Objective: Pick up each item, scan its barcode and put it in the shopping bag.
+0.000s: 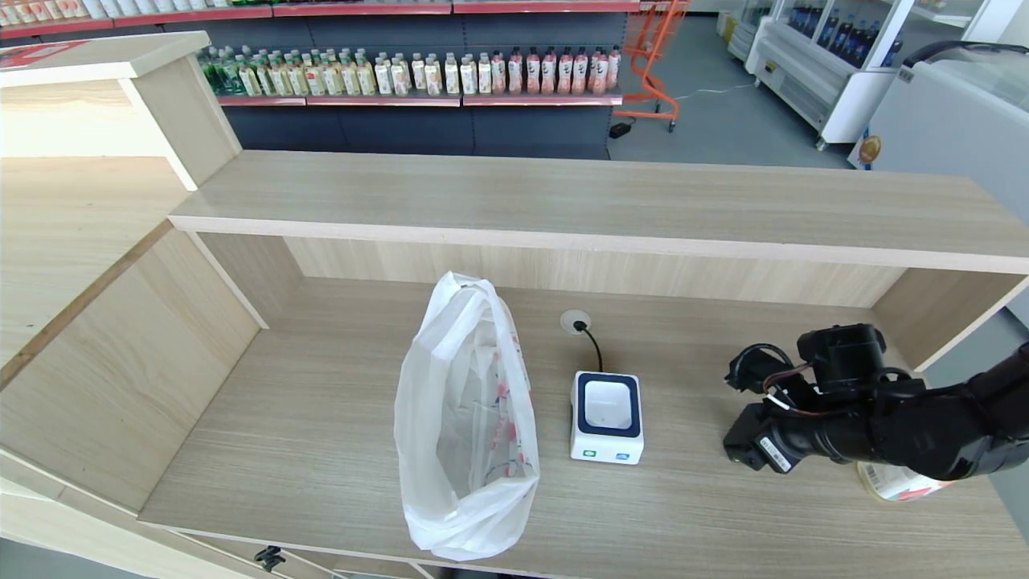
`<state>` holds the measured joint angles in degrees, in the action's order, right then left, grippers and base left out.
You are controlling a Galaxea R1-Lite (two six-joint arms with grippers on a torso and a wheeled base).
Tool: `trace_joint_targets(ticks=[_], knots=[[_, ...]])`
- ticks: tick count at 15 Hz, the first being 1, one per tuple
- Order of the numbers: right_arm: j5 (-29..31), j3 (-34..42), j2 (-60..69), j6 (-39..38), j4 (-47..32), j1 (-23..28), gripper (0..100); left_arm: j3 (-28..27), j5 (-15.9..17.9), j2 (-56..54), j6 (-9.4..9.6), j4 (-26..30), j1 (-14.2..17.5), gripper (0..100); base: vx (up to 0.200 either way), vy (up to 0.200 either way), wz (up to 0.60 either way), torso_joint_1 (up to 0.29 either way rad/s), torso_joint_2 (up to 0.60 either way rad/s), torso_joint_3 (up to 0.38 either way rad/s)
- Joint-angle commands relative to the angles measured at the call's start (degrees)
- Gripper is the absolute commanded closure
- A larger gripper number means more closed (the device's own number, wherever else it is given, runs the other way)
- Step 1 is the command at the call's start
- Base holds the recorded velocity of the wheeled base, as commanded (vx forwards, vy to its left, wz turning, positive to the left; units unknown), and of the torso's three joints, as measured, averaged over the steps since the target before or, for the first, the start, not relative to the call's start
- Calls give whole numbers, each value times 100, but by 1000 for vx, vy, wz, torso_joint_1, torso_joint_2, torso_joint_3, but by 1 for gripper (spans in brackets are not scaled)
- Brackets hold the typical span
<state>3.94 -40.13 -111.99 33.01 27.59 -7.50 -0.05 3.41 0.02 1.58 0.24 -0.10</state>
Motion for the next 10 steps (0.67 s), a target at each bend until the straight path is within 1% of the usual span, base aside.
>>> trace_joint_targets(ticks=[1, 3, 4, 7, 10], knots=[[-156, -56, -147, -32, 1, -50, 0, -4, -7, -2, 0, 2, 1, 0, 0, 0, 0, 0, 0, 0], [-262, -223, -288, -40, 10, -120, 0, -4, -7, -2, 0, 2, 1, 0, 0, 0, 0, 0, 0, 0], [-332, -311, -323, -49, 10, -164, 100, -4, 1, -2, 0, 2, 1, 0, 0, 0, 0, 0, 0, 0], [-411, -364, -323, -137, 80, -331, 100, 5, 1, -2, 0, 2, 1, 0, 0, 0, 0, 0, 0, 0], [-411, -100, -86, -93, 230, -375, 100, -4, 1, -2, 0, 2, 1, 0, 0, 0, 0, 0, 0, 0]])
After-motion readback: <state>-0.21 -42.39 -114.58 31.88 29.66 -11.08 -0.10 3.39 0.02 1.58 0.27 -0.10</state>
